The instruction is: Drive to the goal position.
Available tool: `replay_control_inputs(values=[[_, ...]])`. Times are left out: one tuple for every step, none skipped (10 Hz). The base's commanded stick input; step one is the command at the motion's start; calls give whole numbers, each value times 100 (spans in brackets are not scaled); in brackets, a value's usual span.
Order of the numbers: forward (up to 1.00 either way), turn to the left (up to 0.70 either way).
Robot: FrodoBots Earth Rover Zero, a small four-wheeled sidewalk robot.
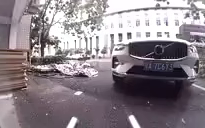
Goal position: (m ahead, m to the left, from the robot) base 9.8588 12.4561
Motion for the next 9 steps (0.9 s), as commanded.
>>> replay_control_inputs(values=[[45, 2], [45, 16], [45, 27], [45, 27], [45, 27], [45, 27], [45, 27], [45, 27], [45, 27]])
